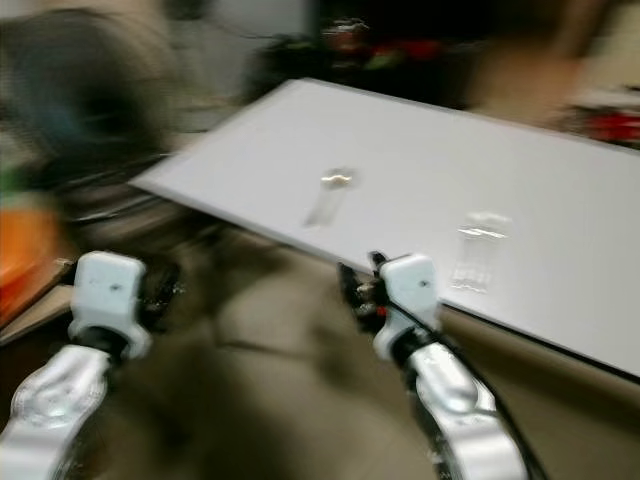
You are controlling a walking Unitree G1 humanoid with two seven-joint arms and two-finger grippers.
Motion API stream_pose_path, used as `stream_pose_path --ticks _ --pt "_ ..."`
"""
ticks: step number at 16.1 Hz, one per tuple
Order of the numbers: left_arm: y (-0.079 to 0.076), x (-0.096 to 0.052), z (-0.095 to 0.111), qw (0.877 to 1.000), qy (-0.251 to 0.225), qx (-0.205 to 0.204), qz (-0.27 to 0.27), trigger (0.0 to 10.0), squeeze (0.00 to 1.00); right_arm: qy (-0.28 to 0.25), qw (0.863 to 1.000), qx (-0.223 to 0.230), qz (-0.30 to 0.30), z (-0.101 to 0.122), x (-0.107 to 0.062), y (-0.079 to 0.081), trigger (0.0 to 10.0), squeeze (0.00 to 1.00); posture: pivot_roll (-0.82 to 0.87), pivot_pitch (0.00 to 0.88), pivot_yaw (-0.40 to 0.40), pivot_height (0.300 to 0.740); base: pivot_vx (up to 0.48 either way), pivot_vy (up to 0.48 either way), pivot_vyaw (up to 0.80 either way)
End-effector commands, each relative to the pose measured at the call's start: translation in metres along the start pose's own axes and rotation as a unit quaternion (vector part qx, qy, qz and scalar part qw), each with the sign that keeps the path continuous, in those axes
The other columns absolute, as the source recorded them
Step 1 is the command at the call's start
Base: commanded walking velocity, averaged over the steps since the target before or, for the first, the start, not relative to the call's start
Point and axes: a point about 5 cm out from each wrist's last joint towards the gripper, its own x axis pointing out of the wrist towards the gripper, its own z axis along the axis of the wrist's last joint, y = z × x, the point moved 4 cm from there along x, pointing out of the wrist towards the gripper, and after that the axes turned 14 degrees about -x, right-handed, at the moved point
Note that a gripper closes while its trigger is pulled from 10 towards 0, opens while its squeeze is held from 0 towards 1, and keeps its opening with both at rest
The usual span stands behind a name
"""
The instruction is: Setting the table
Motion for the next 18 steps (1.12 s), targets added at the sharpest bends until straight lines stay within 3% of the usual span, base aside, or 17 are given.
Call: stream_pose_path --ticks 1,4,7,9,12,14,18 --pt "0.007 0.001 0.004 1.000 -0.004 0.010 0.015 10.0 0.00 -0.012 1.000 0.013 0.003 0.006 0.003 0.001 10.0 0.00 -0.04 0.000 0.029 0.740 0.000 0.311 0.80" --pt "0.006 0.003 0.006 1.000 -0.011 0.005 0.022 10.0 0.00 -0.022 0.999 0.029 0.001 0.013 0.008 -0.005 10.0 0.00 -0.03 0.000 0.014 0.740 0.000 0.310 0.80" --pt "0.001 0.010 0.022 0.999 -0.037 0.005 0.020 10.0 0.00 -0.043 0.997 0.062 -0.001 0.027 0.018 -0.019 10.0 0.00 0.02 0.000 -0.008 0.740 0.000 0.301 0.80" --pt "0.004 0.015 0.034 0.998 -0.059 -0.009 0.031 10.0 0.00 -0.046 0.995 0.087 -0.004 0.028 0.028 -0.027 10.0 0.00 0.01 0.022 -0.027 0.740 0.000 0.000 0.24" --pt "0.005 0.018 0.047 0.995 -0.067 -0.021 0.064 10.0 0.00 -0.042 0.990 0.134 -0.017 0.035 0.032 -0.037 10.0 0.00 0.02 0.043 -0.061 0.740 0.000 -0.480 0.00" --pt "0.008 0.016 0.037 0.997 -0.044 0.000 0.067 10.0 0.00 -0.017 0.992 0.127 -0.020 0.023 0.034 -0.033 10.0 0.00 0.02 0.036 -0.068 0.740 0.000 -0.240 0.00" --pt "0.025 0.004 0.024 0.995 -0.020 -0.020 0.100 10.0 0.00 0.026 0.993 0.112 -0.018 0.014 0.036 -0.031 10.0 0.00 0.01 0.056 -0.074 0.740 0.000 0.000 0.00"
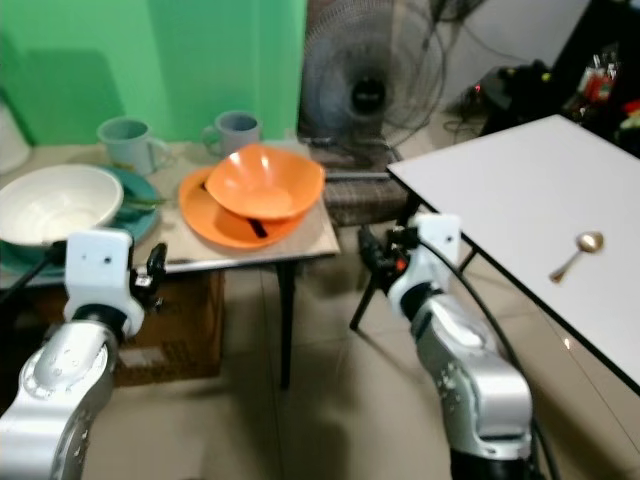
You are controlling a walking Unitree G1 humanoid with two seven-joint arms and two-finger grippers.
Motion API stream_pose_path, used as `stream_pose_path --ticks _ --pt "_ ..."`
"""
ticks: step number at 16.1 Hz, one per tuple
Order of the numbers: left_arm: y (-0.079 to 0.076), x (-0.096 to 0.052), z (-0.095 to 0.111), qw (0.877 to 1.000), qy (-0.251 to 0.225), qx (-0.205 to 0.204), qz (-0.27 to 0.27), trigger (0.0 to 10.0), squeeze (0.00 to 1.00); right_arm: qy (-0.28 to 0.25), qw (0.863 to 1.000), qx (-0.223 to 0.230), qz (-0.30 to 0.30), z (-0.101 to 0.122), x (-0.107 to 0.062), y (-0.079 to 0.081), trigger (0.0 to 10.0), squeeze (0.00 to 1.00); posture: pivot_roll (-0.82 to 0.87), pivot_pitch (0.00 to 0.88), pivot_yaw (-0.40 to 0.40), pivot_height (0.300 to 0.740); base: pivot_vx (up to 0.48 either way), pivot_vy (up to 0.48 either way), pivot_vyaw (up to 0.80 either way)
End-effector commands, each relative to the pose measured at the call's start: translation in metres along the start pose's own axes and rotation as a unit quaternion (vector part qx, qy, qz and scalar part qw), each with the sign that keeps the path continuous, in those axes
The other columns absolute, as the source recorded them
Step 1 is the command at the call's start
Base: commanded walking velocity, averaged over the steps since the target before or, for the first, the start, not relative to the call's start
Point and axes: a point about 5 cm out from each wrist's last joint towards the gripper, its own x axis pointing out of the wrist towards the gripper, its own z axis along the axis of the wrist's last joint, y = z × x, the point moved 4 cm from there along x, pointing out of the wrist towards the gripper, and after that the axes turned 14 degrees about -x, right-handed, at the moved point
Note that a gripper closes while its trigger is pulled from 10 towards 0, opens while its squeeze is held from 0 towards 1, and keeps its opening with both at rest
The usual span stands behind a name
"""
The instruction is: Setting the table
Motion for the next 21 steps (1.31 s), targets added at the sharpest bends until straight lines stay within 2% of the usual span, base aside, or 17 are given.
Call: stream_pose_path --ticks 1,3,4,5,6,7,9,11,16,21 --pt "0.002 -0.004 0.006 1.000 -0.015 -0.017 -0.002 10.0 0.00 0.007 1.000 -0.023 0.012 0.002 0.001 0.004 10.0 0.00 -0.02 0.060 -0.075 0.740 0.000 0.000 0.00" --pt "0.004 -0.005 0.005 1.000 -0.013 -0.018 0.005 10.0 0.00 0.009 0.999 -0.027 0.016 0.003 -0.003 0.004 10.0 0.00 -0.02 0.071 -0.081 0.740 0.000 0.000 0.00" --pt "0.004 -0.005 0.001 1.000 0.006 -0.022 0.000 10.0 0.82 0.012 0.999 -0.027 0.015 0.001 -0.003 0.004 10.0 0.00 -0.01 0.081 -0.077 0.740 0.000 0.000 0.00" --pt "0.002 -0.004 0.001 1.000 0.009 -0.015 -0.003 10.0 1.00 0.017 1.000 -0.023 0.009 -0.002 -0.002 0.004 10.0 0.10 -0.01 0.071 -0.079 0.740 0.000 0.000 0.00" --pt "0.002 -0.004 0.003 1.000 0.003 -0.010 -0.003 10.0 1.00 0.019 1.000 -0.021 0.006 -0.003 -0.002 0.004 10.0 0.10 -0.01 0.070 -0.079 0.740 0.000 0.000 0.00" --pt "0.001 -0.002 0.009 1.000 -0.008 -0.003 -0.012 10.0 1.00 0.014 1.000 0.007 0.001 -0.004 -0.002 0.006 10.0 1.00 -0.01 0.065 -0.072 0.740 0.000 0.000 0.00" --pt "0.001 0.001 0.010 1.000 -0.008 0.001 -0.019 10.0 1.00 0.015 1.000 0.005 -0.003 -0.005 -0.001 0.011 10.0 1.00 -0.01 0.055 -0.069 0.740 0.000 0.000 0.00" --pt "0.001 0.005 0.011 1.000 -0.010 0.003 -0.023 10.0 1.00 0.009 1.000 -0.016 0.006 -0.003 -0.001 0.016 10.0 1.00 -0.02 0.055 -0.072 0.740 0.000 0.000 0.00" --pt "-0.006 0.008 0.014 0.999 -0.019 0.006 -0.033 10.0 1.00 0.000 1.000 -0.027 -0.010 0.004 0.005 0.006 10.0 1.00 -0.03 0.039 -0.081 0.740 0.000 0.000 0.64" --pt "-0.008 0.010 0.016 0.999 -0.023 0.013 -0.042 10.0 1.00 -0.010 1.000 -0.019 -0.012 0.007 0.007 0.006 10.0 1.00 -0.02 0.014 -0.077 0.740 0.000 0.000 0.00"
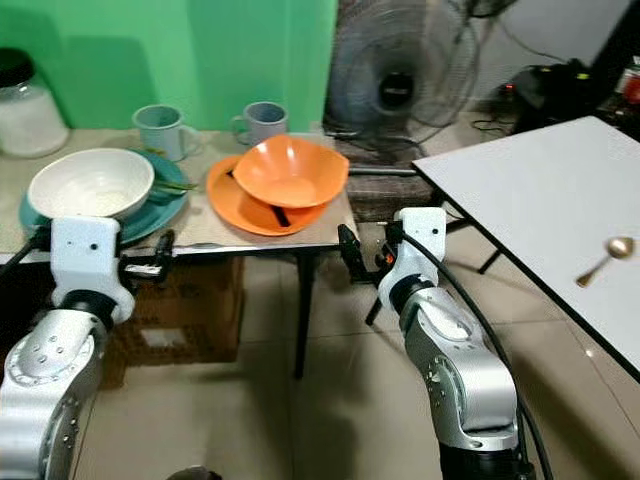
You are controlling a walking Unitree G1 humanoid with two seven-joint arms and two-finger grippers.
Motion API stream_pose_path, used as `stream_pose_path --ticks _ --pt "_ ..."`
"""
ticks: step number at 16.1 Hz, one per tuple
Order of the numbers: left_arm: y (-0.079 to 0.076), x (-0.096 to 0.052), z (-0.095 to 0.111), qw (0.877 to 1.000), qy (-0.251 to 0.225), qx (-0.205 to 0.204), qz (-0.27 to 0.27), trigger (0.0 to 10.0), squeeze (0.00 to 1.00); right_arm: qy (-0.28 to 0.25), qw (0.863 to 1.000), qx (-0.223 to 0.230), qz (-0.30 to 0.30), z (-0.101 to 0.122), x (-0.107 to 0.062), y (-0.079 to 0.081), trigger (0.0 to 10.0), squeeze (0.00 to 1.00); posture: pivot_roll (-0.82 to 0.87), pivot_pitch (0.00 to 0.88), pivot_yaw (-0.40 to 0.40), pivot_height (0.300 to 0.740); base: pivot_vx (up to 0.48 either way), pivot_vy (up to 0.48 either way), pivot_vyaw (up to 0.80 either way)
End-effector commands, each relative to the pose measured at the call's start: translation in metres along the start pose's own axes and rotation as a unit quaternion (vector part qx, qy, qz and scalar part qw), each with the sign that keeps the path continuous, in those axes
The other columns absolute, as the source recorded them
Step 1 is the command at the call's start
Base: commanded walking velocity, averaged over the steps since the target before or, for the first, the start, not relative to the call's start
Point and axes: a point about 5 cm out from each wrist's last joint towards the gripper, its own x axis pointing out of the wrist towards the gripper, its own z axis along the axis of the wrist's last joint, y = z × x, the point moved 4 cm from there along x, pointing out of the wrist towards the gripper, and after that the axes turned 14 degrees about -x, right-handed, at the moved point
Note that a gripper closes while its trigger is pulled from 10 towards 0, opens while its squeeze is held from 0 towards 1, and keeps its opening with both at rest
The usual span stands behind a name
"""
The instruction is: Setting the table
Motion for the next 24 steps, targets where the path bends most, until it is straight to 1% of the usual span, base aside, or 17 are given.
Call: stream_pose_path --ticks 1,3,4,5,6,8,11,13,14,15,17,19,21,23,24 --pt "-0.003 0.002 0.001 1.000 -0.001 0.002 -0.009 10.0 1.00 -0.002 1.000 0.003 -0.008 0.000 0.001 -0.005 10.0 1.00 -0.01 0.010 -0.077 0.740 0.266 0.000 0.00" --pt "-0.003 0.003 0.002 1.000 -0.003 0.004 -0.011 10.0 1.00 -0.003 1.000 0.002 -0.008 -0.001 0.001 -0.005 10.0 1.00 -0.01 0.006 -0.076 0.740 0.276 0.000 0.00" --pt "-0.003 0.002 0.000 1.000 -0.001 0.006 -0.014 10.0 1.00 0.000 1.000 0.000 -0.009 -0.003 0.001 -0.004 10.0 0.78 -0.01 0.002 -0.073 0.740 0.285 0.000 0.00" --pt "-0.004 0.001 -0.001 1.000 0.000 0.007 -0.015 10.0 1.00 0.002 1.000 -0.001 -0.011 -0.004 0.001 -0.003 10.0 0.35 -0.01 0.000 -0.072 0.740 0.285 0.000 0.00" --pt "-0.004 0.002 -0.001 1.000 -0.001 0.007 -0.016 10.0 1.00 0.004 1.000 0.000 -0.016 -0.004 0.001 -0.004 10.0 0.00 -0.02 0.000 -0.070 0.740 0.296 0.000 0.00" --pt "-0.004 0.004 0.000 1.000 -0.002 0.008 -0.019 10.0 1.00 0.005 1.000 0.003 -0.024 -0.005 0.001 -0.007 10.0 0.00 -0.02 0.000 -0.068 0.740 0.300 0.000 0.00" --pt "-0.005 0.005 0.002 1.000 -0.005 0.009 -0.022 10.0 1.00 0.010 0.999 -0.005 -0.032 -0.006 0.002 -0.011 10.0 0.00 -0.01 0.000 -0.070 0.740 0.321 0.000 0.00" --pt "-0.004 0.005 0.003 1.000 -0.006 0.013 -0.024 10.0 1.00 0.010 0.999 -0.017 -0.028 -0.007 0.003 -0.008 10.0 0.00 0.00 0.000 -0.068 0.740 0.334 0.000 0.00" --pt "-0.004 0.005 0.003 1.000 -0.006 0.016 -0.025 10.0 1.00 0.011 0.999 -0.009 -0.030 -0.009 0.003 -0.007 10.0 0.00 0.00 0.000 -0.063 0.740 0.337 0.000 0.00" --pt "-0.002 0.006 0.004 0.999 -0.006 0.019 -0.029 10.0 1.00 0.015 0.999 0.008 -0.038 -0.013 0.002 -0.007 10.0 0.00 0.01 0.000 -0.049 0.740 0.337 0.000 0.00" --pt "0.000 0.009 0.005 0.999 -0.003 0.025 -0.039 10.0 1.00 0.016 0.998 0.020 -0.055 -0.017 0.000 -0.009 10.0 0.00 0.01 0.000 -0.011 0.740 0.338 0.000 0.00" --pt "0.001 0.014 0.006 0.999 0.001 0.016 -0.045 10.0 1.00 0.013 0.998 0.016 -0.061 -0.018 -0.003 -0.008 10.0 0.00 0.01 0.000 0.029 0.740 0.339 0.000 0.00" --pt "-0.001 0.018 0.003 0.999 0.005 0.002 -0.047 10.0 1.00 0.009 0.997 0.003 -0.077 -0.015 -0.005 -0.014 10.0 0.00 0.00 0.000 0.047 0.740 0.353 0.000 0.68" --pt "-0.004 0.018 0.001 0.999 0.009 0.002 -0.052 10.0 1.00 0.004 0.997 0.002 -0.083 -0.013 -0.005 -0.017 10.0 0.00 0.00 0.000 0.043 0.740 0.358 0.000 0.72" --pt "-0.005 0.018 0.000 0.999 0.011 0.003 -0.053 10.0 1.00 0.001 0.997 0.001 -0.083 -0.011 -0.004 -0.018 10.0 0.00 0.00 0.000 0.041 0.740 0.360 0.000 0.00"
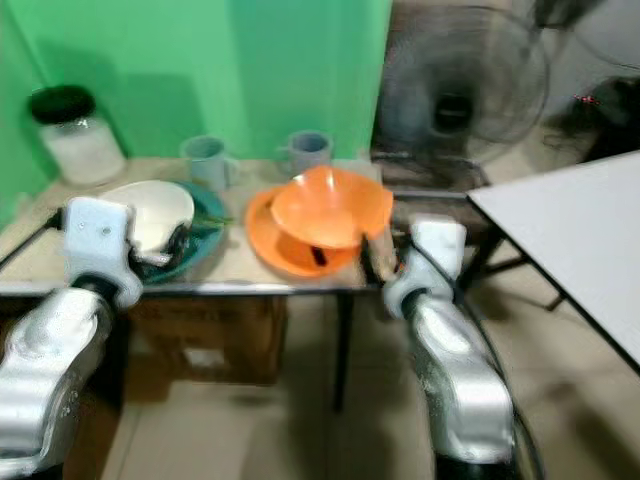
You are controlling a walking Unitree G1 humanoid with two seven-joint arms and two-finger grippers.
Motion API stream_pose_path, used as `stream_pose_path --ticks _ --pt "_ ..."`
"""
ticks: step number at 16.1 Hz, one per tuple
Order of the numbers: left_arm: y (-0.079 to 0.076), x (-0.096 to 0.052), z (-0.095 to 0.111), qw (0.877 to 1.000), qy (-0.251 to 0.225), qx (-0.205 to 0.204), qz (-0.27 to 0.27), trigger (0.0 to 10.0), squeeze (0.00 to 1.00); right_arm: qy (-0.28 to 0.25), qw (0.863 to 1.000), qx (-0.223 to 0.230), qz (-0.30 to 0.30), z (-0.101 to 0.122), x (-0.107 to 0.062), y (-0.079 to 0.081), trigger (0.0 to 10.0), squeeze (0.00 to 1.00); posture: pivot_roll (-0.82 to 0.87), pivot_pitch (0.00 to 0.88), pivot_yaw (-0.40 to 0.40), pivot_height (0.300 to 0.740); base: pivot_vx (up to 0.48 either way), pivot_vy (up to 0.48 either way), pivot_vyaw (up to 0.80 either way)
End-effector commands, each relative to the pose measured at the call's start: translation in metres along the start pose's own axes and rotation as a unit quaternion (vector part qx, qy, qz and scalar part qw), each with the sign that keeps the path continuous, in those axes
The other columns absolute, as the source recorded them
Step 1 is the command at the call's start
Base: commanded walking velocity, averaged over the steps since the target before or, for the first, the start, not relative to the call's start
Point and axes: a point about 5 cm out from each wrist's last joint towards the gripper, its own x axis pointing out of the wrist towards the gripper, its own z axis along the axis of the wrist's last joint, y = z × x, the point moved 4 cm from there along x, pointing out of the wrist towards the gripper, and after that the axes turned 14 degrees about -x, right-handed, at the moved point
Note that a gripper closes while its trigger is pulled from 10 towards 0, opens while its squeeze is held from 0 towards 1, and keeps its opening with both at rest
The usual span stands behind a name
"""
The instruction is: Setting the table
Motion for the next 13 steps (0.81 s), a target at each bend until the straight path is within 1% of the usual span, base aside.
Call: stream_pose_path --ticks 1,3,6,7,10,11,12,13 --pt "-0.010 0.001 0.003 1.000 -0.006 -0.002 -0.020 10.0 1.00 0.000 1.000 -0.005 -0.023 -0.002 -0.002 -0.015 10.0 0.00 0.00 0.000 0.035 0.740 0.356 0.000 0.00" --pt "-0.008 0.001 0.003 1.000 -0.006 0.000 -0.018 10.0 1.00 -0.002 1.000 -0.006 -0.023 0.000 0.001 -0.015 10.0 0.00 0.01 0.000 0.026 0.740 0.360 0.000 0.00" --pt "-0.011 -0.001 0.002 1.000 -0.005 0.000 -0.023 10.0 1.00 -0.004 1.000 -0.005 -0.026 0.003 0.003 -0.018 10.0 0.00 0.00 0.000 0.018 0.740 0.356 0.000 0.00" --pt "-0.014 -0.002 0.000 1.000 -0.003 -0.001 -0.030 10.0 1.00 -0.004 1.000 -0.014 -0.022 0.004 0.004 -0.020 10.0 0.00 0.00 0.000 0.015 0.740 0.349 0.000 0.00" --pt "-0.019 -0.002 -0.003 0.999 0.001 0.000 -0.039 10.0 1.00 -0.001 1.000 -0.020 -0.015 0.005 0.006 -0.022 10.0 0.00 -0.01 0.000 0.003 0.740 0.344 0.000 0.00" --pt "-0.021 -0.003 -0.003 0.999 0.001 0.001 -0.041 10.0 1.00 0.000 1.000 -0.025 -0.009 0.008 0.009 -0.023 10.0 0.00 -0.02 0.000 -0.008 0.740 0.307 0.000 0.00" --pt "-0.023 -0.003 -0.004 0.999 0.002 0.008 -0.044 10.0 1.00 0.013 1.000 -0.025 -0.004 0.007 0.014 -0.023 10.0 0.00 -0.02 0.000 -0.014 0.740 0.251 0.000 0.00" --pt "-0.024 -0.004 -0.005 0.999 0.003 0.015 -0.047 10.0 1.00 0.029 0.999 -0.025 -0.006 0.004 0.018 -0.025 10.0 0.00 -0.02 0.000 -0.014 0.740 0.000 0.000 0.00"
